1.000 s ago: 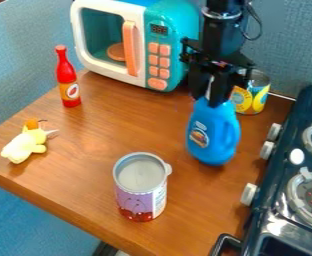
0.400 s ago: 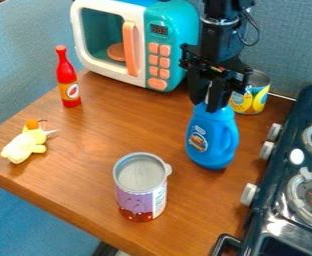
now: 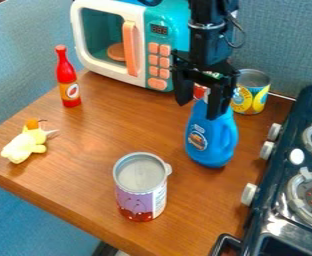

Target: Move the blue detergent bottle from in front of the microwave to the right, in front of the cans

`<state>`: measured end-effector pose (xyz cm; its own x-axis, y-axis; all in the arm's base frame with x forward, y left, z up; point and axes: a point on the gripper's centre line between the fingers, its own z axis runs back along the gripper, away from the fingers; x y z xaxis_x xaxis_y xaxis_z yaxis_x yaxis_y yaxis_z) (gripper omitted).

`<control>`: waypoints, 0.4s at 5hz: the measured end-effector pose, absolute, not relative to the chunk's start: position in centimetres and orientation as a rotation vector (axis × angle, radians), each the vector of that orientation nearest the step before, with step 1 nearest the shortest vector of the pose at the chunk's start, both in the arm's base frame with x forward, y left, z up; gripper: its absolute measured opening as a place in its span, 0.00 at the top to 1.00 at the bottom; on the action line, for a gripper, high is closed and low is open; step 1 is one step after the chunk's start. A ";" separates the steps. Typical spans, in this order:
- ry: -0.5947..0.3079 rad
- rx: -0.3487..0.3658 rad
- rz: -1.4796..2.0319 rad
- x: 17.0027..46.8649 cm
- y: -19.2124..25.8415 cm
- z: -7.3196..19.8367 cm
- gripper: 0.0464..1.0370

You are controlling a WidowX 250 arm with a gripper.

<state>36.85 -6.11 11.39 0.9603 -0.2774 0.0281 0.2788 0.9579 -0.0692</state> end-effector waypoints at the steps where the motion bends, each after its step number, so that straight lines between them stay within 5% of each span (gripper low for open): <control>1: -0.047 -0.106 -0.294 36.9 -5.7 11.9 0.03; 2: -0.043 -0.052 -0.266 35.8 -3.6 13.5 0.03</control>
